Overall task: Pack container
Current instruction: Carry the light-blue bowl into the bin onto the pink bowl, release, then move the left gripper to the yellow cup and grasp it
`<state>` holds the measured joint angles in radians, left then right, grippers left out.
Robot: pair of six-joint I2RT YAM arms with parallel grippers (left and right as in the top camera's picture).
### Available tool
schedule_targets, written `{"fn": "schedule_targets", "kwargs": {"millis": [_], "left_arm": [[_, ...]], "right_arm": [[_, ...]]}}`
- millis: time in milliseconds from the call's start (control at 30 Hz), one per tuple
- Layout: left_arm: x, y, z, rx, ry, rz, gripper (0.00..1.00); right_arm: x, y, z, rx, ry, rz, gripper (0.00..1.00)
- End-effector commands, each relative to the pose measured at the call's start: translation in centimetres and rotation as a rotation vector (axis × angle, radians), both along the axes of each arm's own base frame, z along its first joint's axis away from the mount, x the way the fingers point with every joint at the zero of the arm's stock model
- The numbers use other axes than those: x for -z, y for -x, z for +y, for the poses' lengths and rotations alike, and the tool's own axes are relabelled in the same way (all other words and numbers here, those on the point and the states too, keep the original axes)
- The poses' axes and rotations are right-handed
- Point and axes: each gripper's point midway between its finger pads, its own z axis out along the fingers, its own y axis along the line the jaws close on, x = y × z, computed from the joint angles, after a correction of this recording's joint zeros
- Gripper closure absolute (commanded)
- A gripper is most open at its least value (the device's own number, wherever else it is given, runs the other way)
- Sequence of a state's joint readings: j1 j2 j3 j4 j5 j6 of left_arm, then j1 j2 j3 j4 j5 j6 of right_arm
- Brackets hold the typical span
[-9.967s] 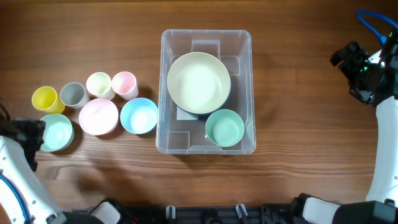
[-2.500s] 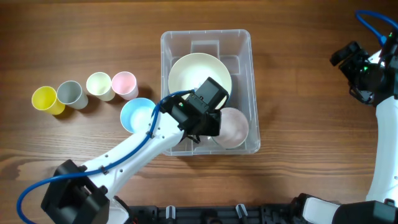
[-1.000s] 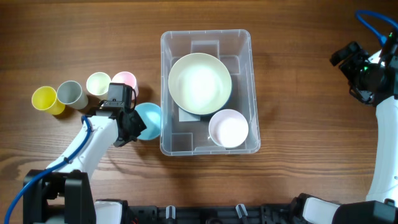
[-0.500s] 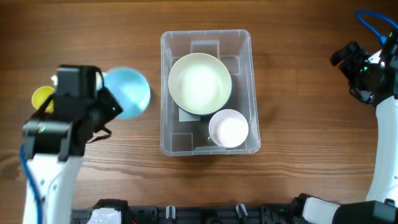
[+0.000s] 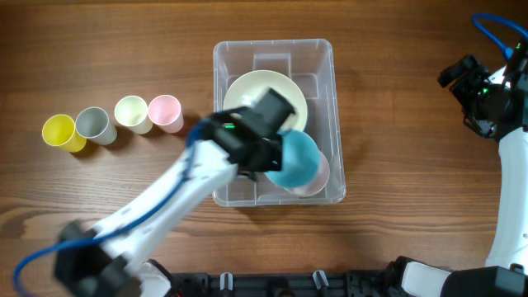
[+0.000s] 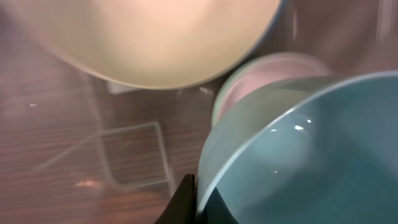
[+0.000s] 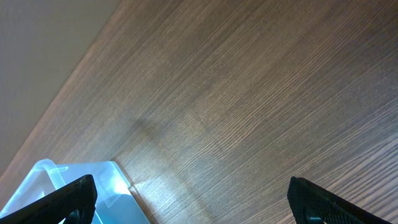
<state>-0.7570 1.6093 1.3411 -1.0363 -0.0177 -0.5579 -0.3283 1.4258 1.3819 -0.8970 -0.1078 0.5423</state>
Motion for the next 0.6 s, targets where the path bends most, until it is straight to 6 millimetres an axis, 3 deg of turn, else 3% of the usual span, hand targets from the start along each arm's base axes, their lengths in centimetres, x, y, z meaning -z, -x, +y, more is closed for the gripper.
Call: {"fn": "schedule_targets", "kwargs": {"millis": [0,33,67,133,233,300,400,567], "left_arm": [[2.2,-0.1,-0.8,0.045,-0.053,0.021,0.77],[2.1,-0.5,-0.6,0.032,-0.049,0.018,0.5],[1.0,-1.1,0.0,0.009,-0.036,0.004,0.42],[-1.1,-2.1,0.8,-0.029,-0.008,-0.026,0.42],[-6.4,-4.1,4.6,-0.145,0.051,-0.126,0.36],[-8.7,-5.0,8.3,-0.248,0.052,-0.192,0.3],[-11.1,-5.7,16.7,-0.482,0.005,-0.263,0.27],[-11.2,-4.6,30.9,-0.936,-0.063,-0.245,0.27]], "right_arm": [[-0.2,-0.3,-0.1,0.01,-0.001,-0.006,0.0],[-0.2,-0.3,-0.1,0.01,-0.002,-0.006,0.0],[-0.2,-0.3,-0.1,0.01,-0.002,-0.006,0.0],[-0.2,-0.3,-0.1,0.01,-0.002,-0.006,0.0],[-0.2,-0.3,-0.1,0.011,-0.002,-0.006,0.0],[-0.2,-0.3,-0.1,0.011,-0.002,-0.006,0.0],[-0.2,-0.3,-0.1,0.01,-0.002,-0.006,0.01],[-0.2,-0.3,-0.1,0.01,-0.002,-0.006,0.0]]}}
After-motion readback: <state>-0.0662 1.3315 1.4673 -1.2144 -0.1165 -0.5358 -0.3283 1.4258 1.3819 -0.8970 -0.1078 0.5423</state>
